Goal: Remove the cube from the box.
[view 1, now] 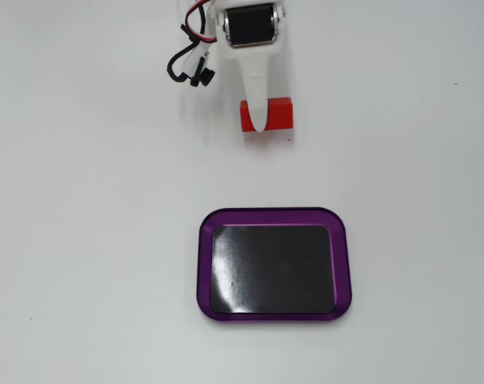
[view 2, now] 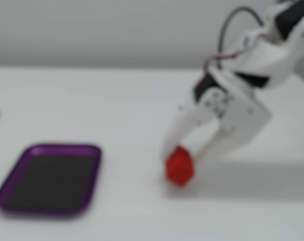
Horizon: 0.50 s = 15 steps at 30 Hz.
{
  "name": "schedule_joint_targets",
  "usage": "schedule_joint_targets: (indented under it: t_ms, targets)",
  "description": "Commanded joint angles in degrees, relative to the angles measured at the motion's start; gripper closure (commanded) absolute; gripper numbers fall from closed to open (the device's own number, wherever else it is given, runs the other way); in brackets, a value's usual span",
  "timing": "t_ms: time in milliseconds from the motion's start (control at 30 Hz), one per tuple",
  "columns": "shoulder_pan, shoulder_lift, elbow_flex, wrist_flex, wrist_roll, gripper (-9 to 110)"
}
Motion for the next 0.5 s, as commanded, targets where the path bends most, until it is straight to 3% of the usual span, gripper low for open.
schedule_joint_targets:
  t_ms: [0, 467]
  targets:
    - [-0.26, 2.37, 0.0, -1.32, -0.53, 102]
    - [-0.35, 2.81, -0.7, -0.44, -0.35, 88]
